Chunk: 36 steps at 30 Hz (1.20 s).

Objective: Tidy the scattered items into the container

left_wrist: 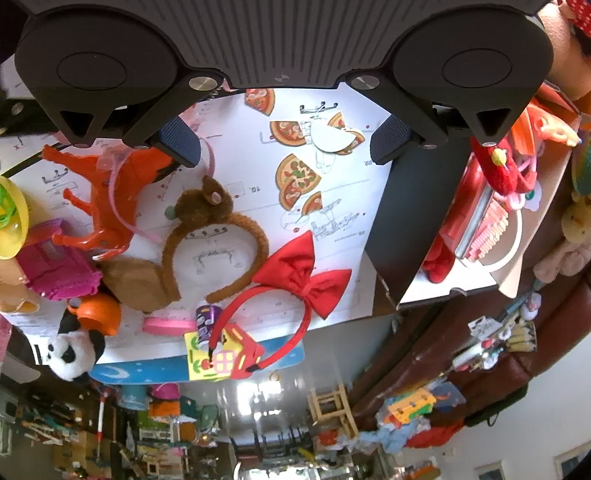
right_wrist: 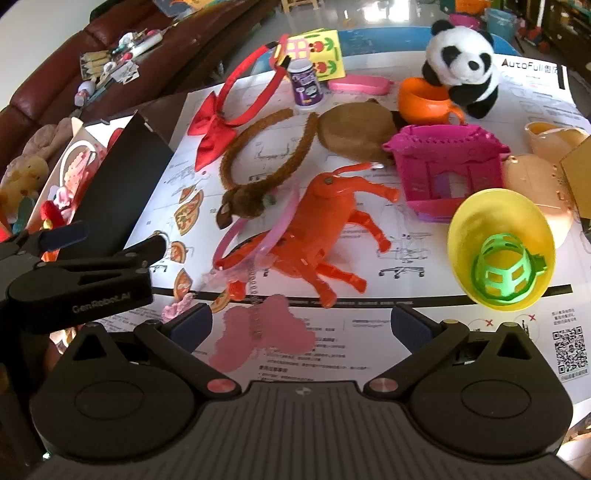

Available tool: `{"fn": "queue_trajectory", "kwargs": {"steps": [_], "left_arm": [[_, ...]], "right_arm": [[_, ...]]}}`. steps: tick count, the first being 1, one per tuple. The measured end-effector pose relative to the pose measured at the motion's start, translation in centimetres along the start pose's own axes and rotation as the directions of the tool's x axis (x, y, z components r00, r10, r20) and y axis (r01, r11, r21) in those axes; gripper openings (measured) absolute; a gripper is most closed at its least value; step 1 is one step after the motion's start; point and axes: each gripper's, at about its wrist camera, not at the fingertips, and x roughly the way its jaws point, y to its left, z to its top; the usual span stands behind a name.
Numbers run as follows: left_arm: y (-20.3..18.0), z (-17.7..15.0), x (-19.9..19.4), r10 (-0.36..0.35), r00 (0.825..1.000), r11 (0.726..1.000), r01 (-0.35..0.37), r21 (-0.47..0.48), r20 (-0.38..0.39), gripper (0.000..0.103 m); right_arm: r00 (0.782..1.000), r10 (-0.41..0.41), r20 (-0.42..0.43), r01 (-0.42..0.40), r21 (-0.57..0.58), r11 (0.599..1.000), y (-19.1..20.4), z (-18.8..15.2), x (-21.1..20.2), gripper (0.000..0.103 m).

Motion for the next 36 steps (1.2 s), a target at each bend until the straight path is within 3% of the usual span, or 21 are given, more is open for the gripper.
{"fn": "queue_trajectory", "kwargs": {"steps": [7,12,16,23,27,29,30,31,32,36], "left_arm": [[0.4,-0.5,1.7,-0.009,0.999,1.0,0.01,0.006,-0.035,0.101],[0.8,-0.4,2.7,-0.074,0.996,0.997,0.073,-0.016,-0.059,0.097],[0.5,0.4,3.7,-0.111,0.992,0.994,0.111,-0.01,-0.062,0.091],[-0.4,1.2,6.0,-0.192,0.975,0.981,0.194,0.007,-0.112,0.08],[-0.9,1.2,7.5,-0.234,0.959,0.972,0.237,-0.004,-0.158,0.074],[-1.0,0.9,8.0,-0.266,0.947,0.963,0.268,-0.013,-0.178,0.061],[-1.1,0.8,8.2,-0.284,0.94,0.958,0.287,-0.015,-0.191,0.046],[-1.2,0.6,8.4,-0.301,0.931,0.953,0.303,-0.019,-0.205,0.021],[-1.2,0.4,8.5,-0.311,0.926,0.949,0.314,-0.024,-0.214,0.013],[-1.4,-0.8,7.7,-0.318,0.925,0.946,0.324,-0.003,-0.209,0.009]], "right_arm": [[1.0,-0.01,0.003,0.009,0.049,0.999,-1.3,0.2,0.3,0.101],[1.0,0.001,-0.002,-0.001,0.053,0.999,-1.4,0.3,0.7,0.097],[1.0,0.003,0.007,-0.003,0.04,0.999,-1.4,0.7,0.9,0.089],[1.0,0.014,0.021,-0.015,0.051,0.999,-1.8,1.6,1.2,0.074],[0.999,0.029,0.019,-0.03,0.068,0.997,-2.1,2.0,1.5,0.071],[0.999,0.04,0.019,-0.041,0.072,0.997,-2.2,2.2,1.5,0.071],[0.999,0.043,0.019,-0.045,0.071,0.996,-2.2,2.3,1.5,0.071],[0.999,0.043,0.02,-0.044,0.069,0.997,-2.2,2.4,1.5,0.071],[0.999,0.043,0.02,-0.044,0.066,0.997,-2.2,2.5,1.6,0.071],[0.999,0.049,0.018,-0.05,0.056,0.997,-1.8,2.9,1.8,0.071]]}}
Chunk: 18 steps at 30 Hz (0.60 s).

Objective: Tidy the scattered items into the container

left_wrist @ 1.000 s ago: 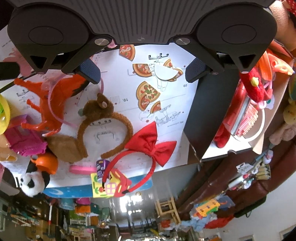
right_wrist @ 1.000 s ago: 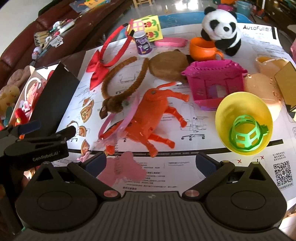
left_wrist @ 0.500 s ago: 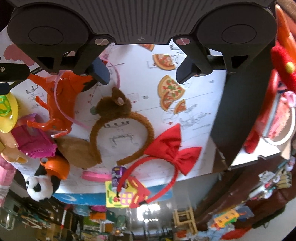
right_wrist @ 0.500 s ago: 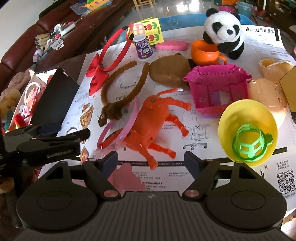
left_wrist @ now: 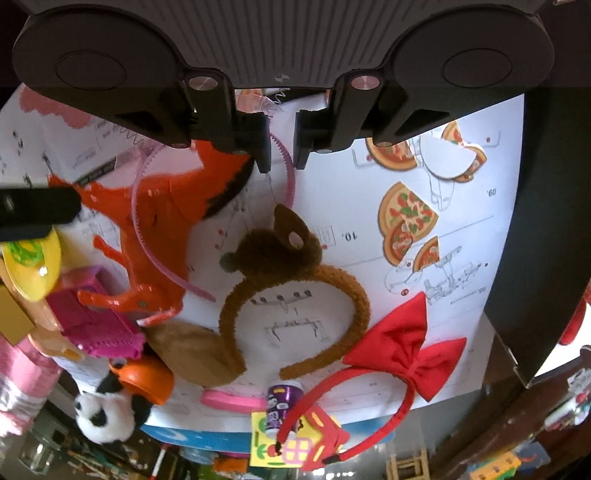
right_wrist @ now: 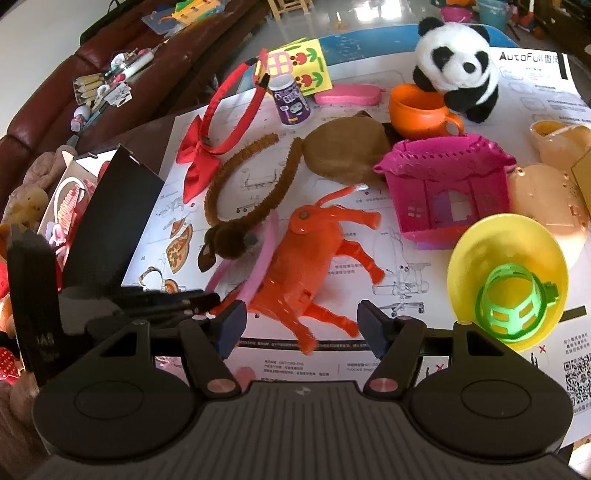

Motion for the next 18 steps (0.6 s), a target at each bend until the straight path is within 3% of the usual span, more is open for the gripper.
{"fn": "queue_trajectory", "kwargs": {"steps": [5,8,9,15,17,18], "left_arm": [[0.3,-1.5,-0.8,-0.047,0.999,0.999,0.047,0.002,-0.017,0.009],[0.4,-1.7,-1.1,-0.063,0.998,0.998,0.063,0.004,-0.023,0.023],[0.4,-1.8,-1.2,-0.064,0.998,0.998,0.064,0.008,-0.025,0.035],[-0.2,-1.4,-0.4,-0.046,0.998,0.998,0.047,0.047,-0.041,0.041],[-0.6,-1.3,-0.4,-0.041,0.999,0.997,0.043,0.061,-0.035,0.041],[-0.6,-1.3,-0.4,-0.038,0.999,0.997,0.04,0.058,-0.034,0.014]], "right_arm": [[0.998,0.056,-0.03,-0.056,-0.002,0.998,0.9,-0.2,0.7,0.062],[0.994,0.095,-0.054,-0.094,0.01,0.995,1.3,-0.6,1.2,0.062],[0.993,0.104,-0.056,-0.103,0.005,0.995,1.5,-0.8,1.2,0.062],[0.975,0.2,-0.095,-0.193,0.079,0.978,1.2,-1.4,0.6,0.05],[0.976,0.208,-0.072,-0.203,0.07,0.977,1.6,-1.3,0.0,0.05],[0.976,0.208,-0.06,-0.204,0.056,0.977,1.9,-1.1,-0.3,0.05]]}}
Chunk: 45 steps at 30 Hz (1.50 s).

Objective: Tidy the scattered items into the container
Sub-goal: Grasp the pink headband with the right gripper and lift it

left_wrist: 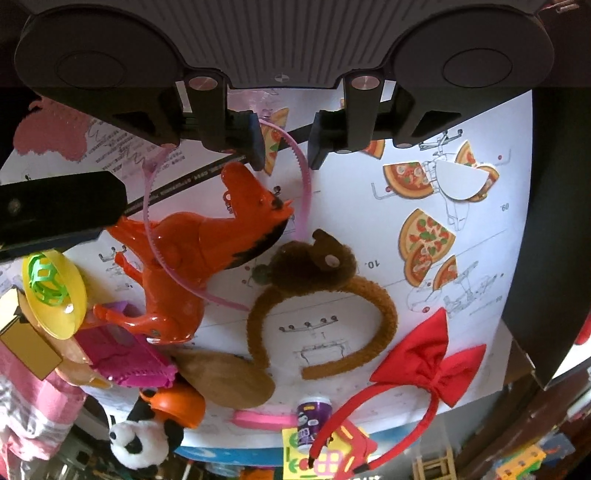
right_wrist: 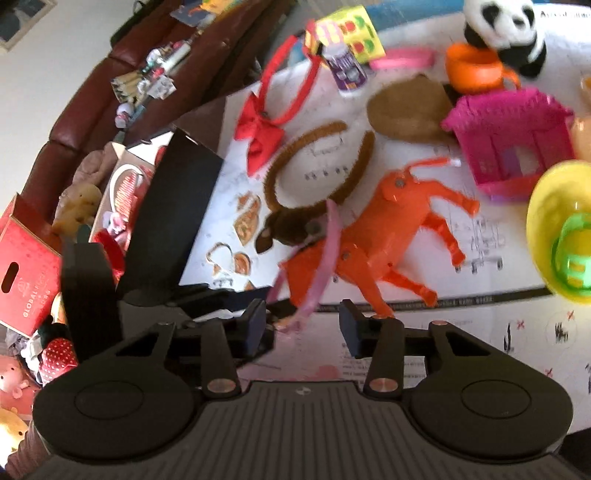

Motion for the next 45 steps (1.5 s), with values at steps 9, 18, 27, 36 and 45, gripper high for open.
{"fn": "queue_trajectory", "kwargs": {"steps": [9,18,27,36,45], "left_arm": [[0.1,-0.8,-0.8,-0.047,0.999,0.999,0.046,-0.006,-0.009,0.003],[-0.4,-1.3,-1.1,0.004,1.0,1.0,-0.004,0.002,-0.024,0.069],[-3.6,-0.4,0.1,0.045,0.998,0.996,-0.042,0.073,-0.034,0.007],[-3.0,-0.4,-2.9,0.085,0.996,0.994,-0.085,0.069,0.002,0.003],[-1.2,0.3,-7.8,0.098,0.991,0.994,-0.101,0.033,0.089,0.003]], "right_arm": [[0.994,-0.05,-0.099,0.053,0.02,0.998,-0.3,-0.2,2.3,0.05],[0.992,-0.099,-0.075,0.1,0.011,0.995,-1.7,-0.8,3.8,0.016],[0.994,-0.081,-0.075,0.086,0.059,0.995,-3.5,-1.5,3.7,0.015],[0.997,-0.058,-0.048,0.059,0.022,0.998,-3.4,-1.9,2.2,0.018],[0.998,0.062,-0.028,-0.063,-0.007,0.998,-0.6,-0.5,0.6,0.016]]}}
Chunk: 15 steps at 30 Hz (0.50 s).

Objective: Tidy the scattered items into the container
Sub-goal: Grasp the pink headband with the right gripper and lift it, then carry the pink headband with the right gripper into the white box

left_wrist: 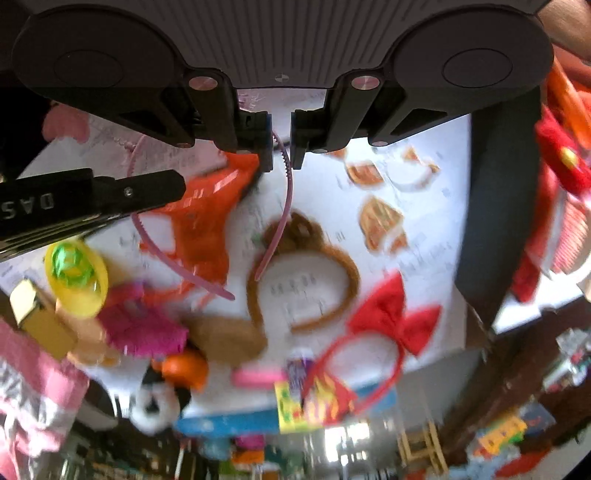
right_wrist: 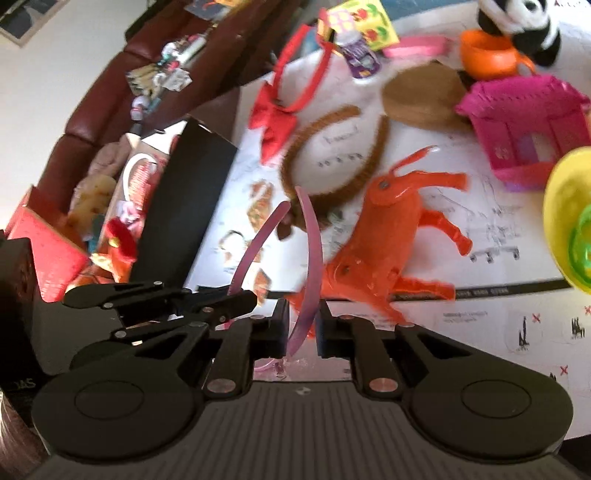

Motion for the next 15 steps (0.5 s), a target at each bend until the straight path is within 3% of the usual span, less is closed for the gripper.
{"fn": "queue_trajectory", "kwargs": {"steps": [4,10,15], "left_arm": [[0.7,1.4,-1.7,0.017,0.997,1.0,-0.017,-0.011,0.069,0.003],[0.2,2.0,-1.0,0.043,0.997,0.999,-0.043,-0.003,0.058,0.004],[2.0,2.8,-2.7,0.098,0.989,0.995,-0.097,-0.017,0.109,0.004]], "right_arm": [[0.999,0.007,0.052,-0.006,-0.026,1.0,0.8,1.3,-1.1,0.016],[0.998,-0.032,0.062,0.036,-0.054,0.998,1.6,1.9,-1.1,0.016],[0.997,-0.041,0.065,0.047,-0.1,0.994,3.7,3.0,-1.4,0.016]]}}
